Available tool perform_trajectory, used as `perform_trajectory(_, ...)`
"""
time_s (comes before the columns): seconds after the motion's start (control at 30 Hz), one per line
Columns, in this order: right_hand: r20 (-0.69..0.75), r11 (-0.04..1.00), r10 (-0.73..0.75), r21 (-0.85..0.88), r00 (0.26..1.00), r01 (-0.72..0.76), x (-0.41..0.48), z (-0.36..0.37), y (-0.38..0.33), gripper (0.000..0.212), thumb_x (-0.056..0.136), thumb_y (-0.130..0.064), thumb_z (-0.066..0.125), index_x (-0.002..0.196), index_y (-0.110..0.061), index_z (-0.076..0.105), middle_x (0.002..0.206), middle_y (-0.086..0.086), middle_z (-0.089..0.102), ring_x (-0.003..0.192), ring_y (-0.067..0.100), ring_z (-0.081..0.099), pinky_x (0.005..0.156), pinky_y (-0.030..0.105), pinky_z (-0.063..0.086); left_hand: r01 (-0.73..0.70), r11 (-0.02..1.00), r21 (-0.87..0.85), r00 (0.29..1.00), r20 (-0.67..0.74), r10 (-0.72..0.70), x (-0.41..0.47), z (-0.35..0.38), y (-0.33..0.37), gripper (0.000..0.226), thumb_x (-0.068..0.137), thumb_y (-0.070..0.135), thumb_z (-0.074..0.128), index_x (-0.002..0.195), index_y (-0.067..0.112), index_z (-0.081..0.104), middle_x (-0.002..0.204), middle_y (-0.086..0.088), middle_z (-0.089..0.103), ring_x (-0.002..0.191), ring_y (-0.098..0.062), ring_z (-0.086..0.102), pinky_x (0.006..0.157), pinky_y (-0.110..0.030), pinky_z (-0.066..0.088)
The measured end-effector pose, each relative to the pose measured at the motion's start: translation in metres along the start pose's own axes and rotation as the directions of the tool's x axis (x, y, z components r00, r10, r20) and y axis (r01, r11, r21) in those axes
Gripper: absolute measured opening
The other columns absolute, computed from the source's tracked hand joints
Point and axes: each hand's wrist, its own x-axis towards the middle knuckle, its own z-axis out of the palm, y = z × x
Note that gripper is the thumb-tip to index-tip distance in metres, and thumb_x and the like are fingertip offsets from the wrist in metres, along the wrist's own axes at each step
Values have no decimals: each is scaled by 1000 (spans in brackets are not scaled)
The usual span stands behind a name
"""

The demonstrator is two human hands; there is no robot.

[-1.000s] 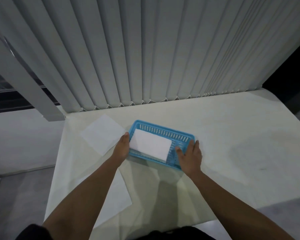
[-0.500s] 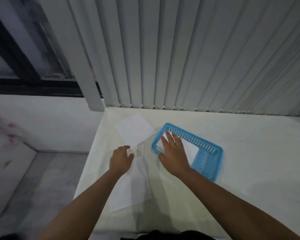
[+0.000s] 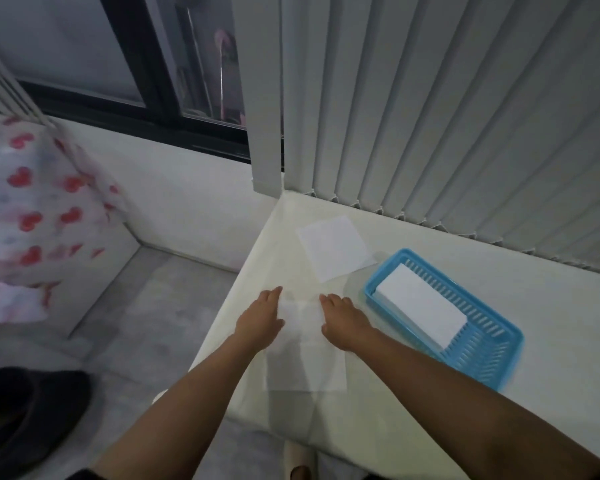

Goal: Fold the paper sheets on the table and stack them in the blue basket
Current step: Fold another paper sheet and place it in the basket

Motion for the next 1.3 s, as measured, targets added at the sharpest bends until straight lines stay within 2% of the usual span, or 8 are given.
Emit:
perform_trajectory(0.17,-31,978,117,178,993,-109,2,2,-2,44,92,-14,48,135,-16,44,131,7,53,116,26,53,89,35,47,-3,1000,12,996,86,2,2,1,-4,42,90,26,53,131,19,48,129,-5,55,119,-25,53,94,-35,46)
perform_trajectory(0.27,-71,962,167,231,983,-146,-3,0,-3,24,89,-16,51,111,-18,61,117,4,58,101,22,56,79,31,49,-54,998,22,999,10,53,-4,0,-8,23,90,27,52,108,18,63,111,-4,59,109,-24,55,84,-34,47)
perform_trajectory(0.5,-197,964,113,260,974,-59,-21,-9,-4,30,89,-17,59,118,-21,50,107,3,62,91,20,60,70,26,47,-151,984,-100,979,-155,134,-27,-7,-10,16,89,24,56,96,19,69,100,0,66,98,-21,58,76,-31,46)
perform_trajectory(0.7,-377,990,-134,-7,916,142,-51,-2,-4,21,94,-26,47,101,-20,67,106,-2,63,98,18,55,86,32,41,-211,977,22,953,-217,211,-53,-6,-16,21,92,23,52,106,20,67,104,1,68,104,-21,55,79,-33,48)
perform_trajectory(0.97,-242,979,-204,-65,949,194,-109,46,0,26,90,-30,44,101,-22,67,112,-5,64,106,19,55,98,34,38,-367,929,40,930,-9,368,-93,16,-43,45,82,10,54,123,27,62,132,8,59,121,-18,51,98,-28,42)
perform_trajectory(1.07,-214,995,-90,28,973,98,-113,55,-6,36,93,-37,42,121,-24,61,130,-6,58,122,18,49,106,33,30,-345,939,-12,938,34,345,-93,18,-49,53,78,3,48,124,26,60,139,6,52,128,-18,46,103,-28,38)
perform_trajectory(1.17,-186,999,4,46,983,4,-110,65,-18,50,98,-38,35,146,-22,36,154,-1,35,141,20,31,118,38,17,-274,954,-119,962,-17,274,-85,19,-41,48,85,-2,41,123,22,58,135,4,54,125,-18,48,100,-28,41)
perform_trajectory(1.3,-58,992,125,5,990,-125,-109,80,-26,61,100,-43,26,153,-19,10,163,1,7,149,24,7,120,44,4,-196,977,-82,981,-27,194,-70,21,-23,38,96,17,41,134,18,46,133,-4,54,121,-23,51,97,-35,45)
